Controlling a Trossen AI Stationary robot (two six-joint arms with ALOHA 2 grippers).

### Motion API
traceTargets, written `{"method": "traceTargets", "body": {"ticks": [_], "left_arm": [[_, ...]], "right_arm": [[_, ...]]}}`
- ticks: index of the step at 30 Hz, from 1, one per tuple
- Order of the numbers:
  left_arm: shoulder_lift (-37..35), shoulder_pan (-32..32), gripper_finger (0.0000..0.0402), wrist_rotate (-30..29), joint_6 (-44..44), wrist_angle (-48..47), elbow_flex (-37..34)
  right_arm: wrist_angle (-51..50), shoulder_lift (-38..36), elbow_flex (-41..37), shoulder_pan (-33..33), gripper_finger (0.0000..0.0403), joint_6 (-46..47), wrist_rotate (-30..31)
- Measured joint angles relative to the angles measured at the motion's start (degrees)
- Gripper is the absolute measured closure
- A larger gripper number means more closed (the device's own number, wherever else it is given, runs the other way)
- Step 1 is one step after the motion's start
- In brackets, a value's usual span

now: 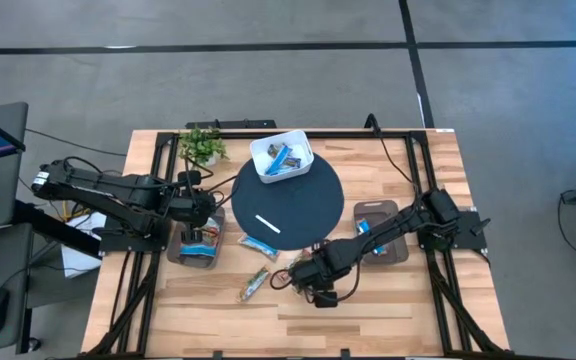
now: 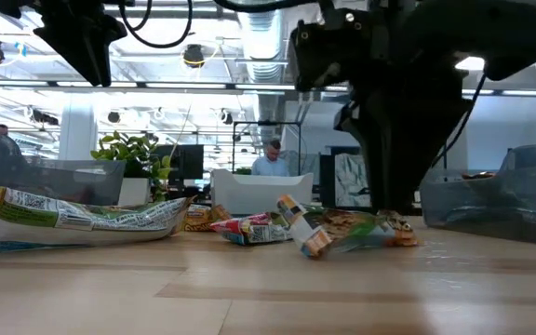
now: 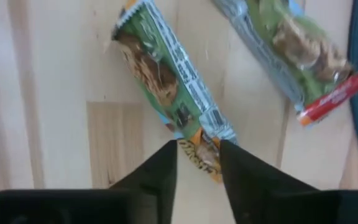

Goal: Pick and place Granola Bars by type
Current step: Put the yellow granola bar into the right black bin

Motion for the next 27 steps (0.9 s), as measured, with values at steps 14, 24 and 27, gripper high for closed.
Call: {"method": "traceTargets", "body": {"ticks": [14, 24, 27], "left_arm": [[0.00, 0.01, 0.0273, 0.02, -1.02, -0.02, 0.00], [0.02, 0.01, 0.0273, 0.33, -1.27, -0.02, 0.00], [0.02, 0.01, 0.0273, 0.32, -1.27, -0.02, 0.00]], "right_arm": [[3.81, 2.90, 0.35, 0.34, 0.0198, -7.62, 1.78], [2.78, 3.98, 0.31, 0.28, 0.0283, -4.19, 1.96], [2.74, 3.95, 0.31, 0.28, 0.0328, -2.98, 1.85]]}}
